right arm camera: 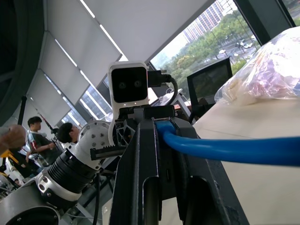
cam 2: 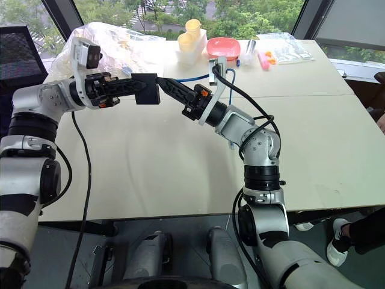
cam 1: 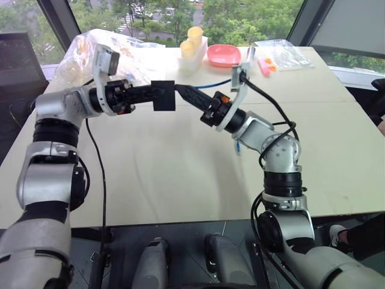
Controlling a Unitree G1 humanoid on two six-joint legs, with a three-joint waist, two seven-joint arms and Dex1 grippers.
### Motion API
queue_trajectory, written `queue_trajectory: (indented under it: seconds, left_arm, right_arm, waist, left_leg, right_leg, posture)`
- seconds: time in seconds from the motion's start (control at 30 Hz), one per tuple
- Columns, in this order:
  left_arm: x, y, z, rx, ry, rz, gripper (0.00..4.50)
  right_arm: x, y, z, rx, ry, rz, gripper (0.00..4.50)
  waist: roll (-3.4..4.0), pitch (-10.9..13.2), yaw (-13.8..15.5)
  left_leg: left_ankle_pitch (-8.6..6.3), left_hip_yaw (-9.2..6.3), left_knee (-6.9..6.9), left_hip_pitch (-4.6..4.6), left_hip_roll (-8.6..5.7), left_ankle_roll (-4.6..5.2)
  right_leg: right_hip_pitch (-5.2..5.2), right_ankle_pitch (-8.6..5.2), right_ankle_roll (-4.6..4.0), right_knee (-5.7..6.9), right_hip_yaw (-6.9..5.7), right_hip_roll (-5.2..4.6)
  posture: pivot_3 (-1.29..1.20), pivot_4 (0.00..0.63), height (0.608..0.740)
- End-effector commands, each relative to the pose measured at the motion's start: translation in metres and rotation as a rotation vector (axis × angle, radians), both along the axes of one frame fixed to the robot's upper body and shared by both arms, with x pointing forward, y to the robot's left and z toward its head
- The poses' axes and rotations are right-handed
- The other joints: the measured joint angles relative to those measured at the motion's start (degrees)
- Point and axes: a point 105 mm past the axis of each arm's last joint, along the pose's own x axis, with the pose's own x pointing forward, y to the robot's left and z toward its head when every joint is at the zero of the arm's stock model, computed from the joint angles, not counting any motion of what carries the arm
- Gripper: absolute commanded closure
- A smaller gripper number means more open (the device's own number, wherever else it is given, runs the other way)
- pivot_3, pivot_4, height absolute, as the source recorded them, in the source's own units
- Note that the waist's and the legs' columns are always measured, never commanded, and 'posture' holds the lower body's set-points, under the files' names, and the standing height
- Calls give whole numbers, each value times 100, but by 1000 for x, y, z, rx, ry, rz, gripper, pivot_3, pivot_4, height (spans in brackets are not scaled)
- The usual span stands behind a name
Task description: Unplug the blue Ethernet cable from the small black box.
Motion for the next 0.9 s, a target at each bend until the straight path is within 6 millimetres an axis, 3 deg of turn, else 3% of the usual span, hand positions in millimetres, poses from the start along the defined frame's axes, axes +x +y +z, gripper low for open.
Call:
queue_trajectory:
  seconds: [0.03, 0.23, 0.43, 0.6, 0.87, 0.9]
  left_arm:
    - [1, 9, 26, -9, -101, 39, 3997]
    - [5, 30, 40, -33, -138, 123, 3997]
    - [6, 33, 36, -26, -130, 135, 3997]
    - [27, 9, 4, 104, -196, 233, 3997]
    - [47, -51, -45, 158, -323, 355, 3997]
    - [48, -57, -50, 158, -337, 373, 3997]
  right_arm:
    - [8, -17, 4, 22, 13, -52, 4428]
    - [17, -64, 0, 48, 50, -188, 4428]
    - [16, -77, -10, 40, 85, -242, 4428]
    - [48, -110, -49, -57, 259, -531, 4428]
    - [67, -170, -108, -298, 474, -842, 4428]
    - [68, -177, -110, -304, 488, -868, 4052]
  waist:
    - [0, 0, 1]
    - [-1, 0, 5]
    - [0, 0, 1]
    - [0, 0, 22]
    - [0, 0, 150]
    - [-1, 0, 154]
  left_leg:
    - [0, 0, 0, 0, 0, 0]
    - [0, 1, -2, -2, 0, 0]
    - [-2, 2, -10, 0, -1, 3]
    - [-2, 3, -6, 2, 0, 3]
    - [-2, 14, -5, -7, -7, 3]
    - [-2, 15, -5, -6, -8, 3]
  right_leg:
    - [0, 0, 0, 0, 0, 0]
    - [0, 0, 1, -7, 0, -2]
    - [0, -2, 2, -7, 0, -1]
    - [2, -2, 2, -7, 2, -1]
    - [-2, -1, 4, -14, 9, -14]
    - [-2, -1, 4, -13, 11, -14]
  posture:
    - [0, 150, 740]
    - [0, 150, 740]
    - [0, 150, 740]
    - [0, 150, 740]
    - [0, 150, 740]
    - [0, 150, 740]
